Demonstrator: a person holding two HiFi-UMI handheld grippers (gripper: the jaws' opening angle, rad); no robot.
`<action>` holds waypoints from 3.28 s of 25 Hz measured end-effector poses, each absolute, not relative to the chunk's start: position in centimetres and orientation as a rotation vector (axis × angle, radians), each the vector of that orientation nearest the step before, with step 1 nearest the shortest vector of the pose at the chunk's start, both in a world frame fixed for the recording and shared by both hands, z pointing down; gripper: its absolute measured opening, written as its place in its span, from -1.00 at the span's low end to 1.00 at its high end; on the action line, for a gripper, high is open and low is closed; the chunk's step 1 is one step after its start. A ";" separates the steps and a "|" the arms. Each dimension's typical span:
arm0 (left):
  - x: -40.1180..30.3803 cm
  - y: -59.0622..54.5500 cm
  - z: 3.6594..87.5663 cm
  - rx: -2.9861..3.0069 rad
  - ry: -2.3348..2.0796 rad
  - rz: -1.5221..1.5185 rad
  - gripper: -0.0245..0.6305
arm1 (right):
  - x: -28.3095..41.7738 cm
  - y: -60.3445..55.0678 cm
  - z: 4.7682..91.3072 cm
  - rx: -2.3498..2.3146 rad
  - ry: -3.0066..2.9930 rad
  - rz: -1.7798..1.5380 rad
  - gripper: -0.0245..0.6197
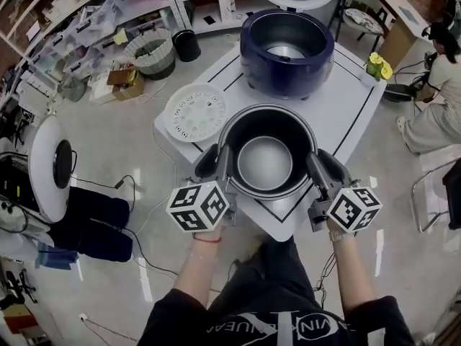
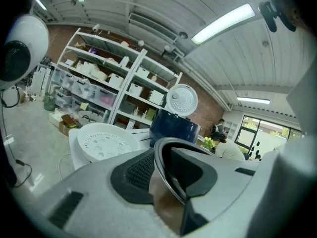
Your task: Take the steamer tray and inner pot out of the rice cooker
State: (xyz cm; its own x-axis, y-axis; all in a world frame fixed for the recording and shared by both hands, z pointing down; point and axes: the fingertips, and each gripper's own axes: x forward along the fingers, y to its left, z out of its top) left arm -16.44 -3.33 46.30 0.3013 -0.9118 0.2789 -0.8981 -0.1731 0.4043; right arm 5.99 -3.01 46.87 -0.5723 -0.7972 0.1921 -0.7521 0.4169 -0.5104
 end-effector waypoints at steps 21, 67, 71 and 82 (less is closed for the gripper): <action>-17.4 -3.4 42.5 2.274 -1.638 0.014 -0.65 | 5.4 -3.4 43.1 -1.397 2.739 -0.587 -0.54; -18.5 4.8 30.7 2.477 -1.814 -0.069 -0.88 | 4.4 3.1 31.6 -1.261 2.788 -0.136 -0.93; -18.1 5.0 30.6 2.483 -1.837 -0.031 -0.88 | 4.6 3.0 31.6 -1.241 2.804 -0.138 -0.93; -18.1 5.8 30.8 2.437 -1.909 -0.007 -0.88 | 4.8 3.4 32.0 -1.196 2.851 -0.156 -0.93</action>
